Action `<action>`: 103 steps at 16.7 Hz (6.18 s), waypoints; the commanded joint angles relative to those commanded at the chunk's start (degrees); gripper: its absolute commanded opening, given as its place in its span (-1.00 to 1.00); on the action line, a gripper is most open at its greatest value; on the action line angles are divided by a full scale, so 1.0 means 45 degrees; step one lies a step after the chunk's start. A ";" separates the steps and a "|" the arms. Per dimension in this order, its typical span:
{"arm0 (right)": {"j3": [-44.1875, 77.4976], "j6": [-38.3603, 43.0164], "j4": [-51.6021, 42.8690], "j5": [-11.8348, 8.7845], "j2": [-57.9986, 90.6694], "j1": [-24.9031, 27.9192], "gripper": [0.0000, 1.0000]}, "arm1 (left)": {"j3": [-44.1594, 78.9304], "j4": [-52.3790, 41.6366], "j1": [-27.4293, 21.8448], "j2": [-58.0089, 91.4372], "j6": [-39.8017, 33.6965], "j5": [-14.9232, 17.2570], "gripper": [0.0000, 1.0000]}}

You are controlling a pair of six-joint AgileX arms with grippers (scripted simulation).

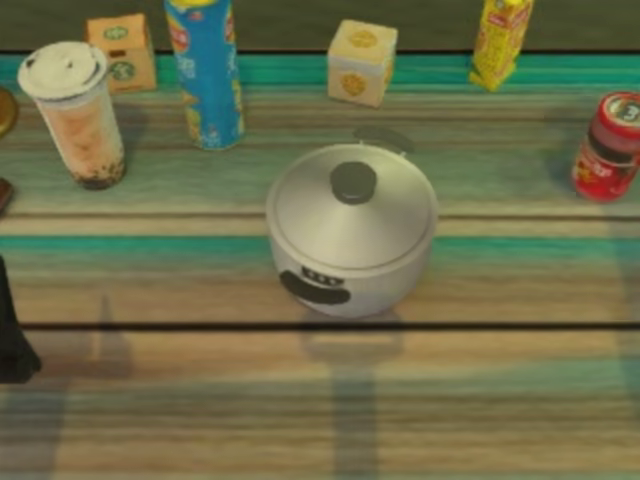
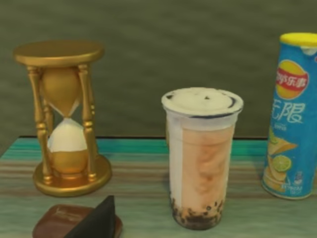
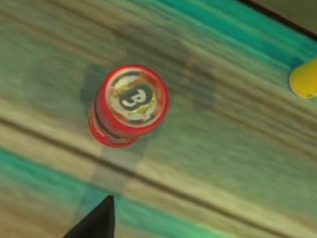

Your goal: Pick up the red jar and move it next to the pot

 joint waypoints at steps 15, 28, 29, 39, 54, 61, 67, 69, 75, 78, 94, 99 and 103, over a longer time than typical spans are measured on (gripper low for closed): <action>1.3834 -0.4720 -0.7462 -0.0773 1.3893 0.0525 1.00 | 0.0000 0.0000 0.0000 0.0000 0.0000 0.0000 1.00; 1.6719 -0.4752 -0.8373 -0.0753 1.5980 0.0555 1.00 | 0.0000 0.0000 0.0000 0.0000 0.0000 0.0000 1.00; 1.7384 -0.4730 -0.8578 -0.0744 1.6425 0.0568 1.00 | 0.0000 0.0000 0.0000 0.0000 0.0000 0.0000 1.00; 1.9731 -0.4651 -0.9302 -0.0713 1.8054 0.0645 0.85 | 0.0000 0.0000 0.0000 0.0000 0.0000 0.0000 1.00; 1.9731 -0.4651 -0.9302 -0.0713 1.8054 0.0645 -1.00 | 0.0000 0.0000 0.0000 0.0000 0.0000 0.0000 1.00; 1.9721 -0.4632 -0.9299 -0.0715 1.8034 0.0596 -1.00 | 0.0000 0.0000 0.0000 0.0000 0.0000 0.0000 1.00; 1.7390 -0.4847 -0.8309 -0.0807 1.6087 0.0798 -1.00 | 0.0000 0.0000 0.0000 0.0000 0.0000 0.0000 1.00; 1.5771 -0.4887 -0.7818 -0.0841 1.4998 0.0850 -1.00 | 0.0000 0.0000 0.0000 0.0000 0.0000 0.0000 1.00; 0.9547 -0.4882 -0.6255 -0.0908 1.1260 0.0923 -1.00 | 0.0000 0.0000 0.0000 0.0000 0.0000 0.0000 1.00; 0.6446 -0.4828 -0.5412 -0.0914 0.9326 0.0910 -1.00 | 0.0000 0.0000 0.0000 0.0000 0.0000 0.0000 1.00; 0.1401 -0.4223 -0.3394 -0.0838 0.5582 0.0979 -1.00 | 0.0000 0.0000 0.0000 0.0000 0.0000 0.0000 1.00; 0.1038 -0.0981 -0.2757 -0.0502 0.5711 0.1793 -1.00 | 0.0000 0.0000 0.0000 0.0000 0.0000 0.0000 1.00; 0.0514 0.3160 -0.2072 -0.0122 0.5887 0.2713 -1.00 | 0.0000 0.0000 0.0000 0.0000 0.0000 0.0000 1.00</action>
